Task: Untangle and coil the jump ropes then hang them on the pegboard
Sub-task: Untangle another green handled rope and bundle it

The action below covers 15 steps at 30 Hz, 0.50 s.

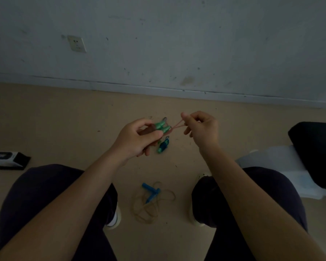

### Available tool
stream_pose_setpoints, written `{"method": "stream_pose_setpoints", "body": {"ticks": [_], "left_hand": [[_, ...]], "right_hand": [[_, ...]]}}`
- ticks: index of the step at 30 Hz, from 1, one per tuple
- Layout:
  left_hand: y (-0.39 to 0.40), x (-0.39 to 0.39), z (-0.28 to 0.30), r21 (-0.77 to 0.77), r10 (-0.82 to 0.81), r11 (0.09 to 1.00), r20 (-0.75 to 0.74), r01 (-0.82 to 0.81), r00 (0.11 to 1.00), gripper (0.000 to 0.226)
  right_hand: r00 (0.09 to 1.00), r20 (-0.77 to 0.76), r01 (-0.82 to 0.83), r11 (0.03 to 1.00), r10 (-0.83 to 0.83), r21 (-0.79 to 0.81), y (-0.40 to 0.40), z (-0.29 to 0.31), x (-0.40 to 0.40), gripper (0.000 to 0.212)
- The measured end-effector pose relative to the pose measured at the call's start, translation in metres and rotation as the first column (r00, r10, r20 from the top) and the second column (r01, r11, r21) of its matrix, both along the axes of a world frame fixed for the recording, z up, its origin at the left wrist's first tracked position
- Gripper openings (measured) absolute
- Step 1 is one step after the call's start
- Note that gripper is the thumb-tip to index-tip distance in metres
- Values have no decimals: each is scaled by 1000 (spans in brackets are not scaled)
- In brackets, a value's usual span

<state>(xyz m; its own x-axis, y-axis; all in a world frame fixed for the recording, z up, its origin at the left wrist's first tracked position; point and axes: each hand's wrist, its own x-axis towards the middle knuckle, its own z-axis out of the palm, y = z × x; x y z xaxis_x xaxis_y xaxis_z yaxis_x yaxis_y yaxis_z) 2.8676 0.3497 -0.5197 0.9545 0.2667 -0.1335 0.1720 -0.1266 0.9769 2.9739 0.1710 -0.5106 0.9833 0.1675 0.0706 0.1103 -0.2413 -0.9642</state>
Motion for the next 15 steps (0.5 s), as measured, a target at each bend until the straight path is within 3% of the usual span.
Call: {"method": "stream_pose_setpoints", "body": {"ticks": [5, 9, 12, 15], "left_hand": [[19, 15, -6, 8, 68, 998, -118, -68, 991, 32], [43, 59, -29, 134, 149, 983, -208, -122, 967, 38], [50, 87, -79, 192, 188, 972, -285, -136, 940, 34], [52, 102, -147, 151, 156, 983, -397, -103, 905, 32]], "right_hand": [[992, -24, -124, 989, 122, -84, 8, 0, 16, 31], [985, -73, -167, 973, 157, -157, 32, -18, 45, 32], [963, -208, -217, 952, 173, -216, 41, -68, 67, 28], [921, -368, -246, 927, 131, -285, 40, -143, 85, 28]]}}
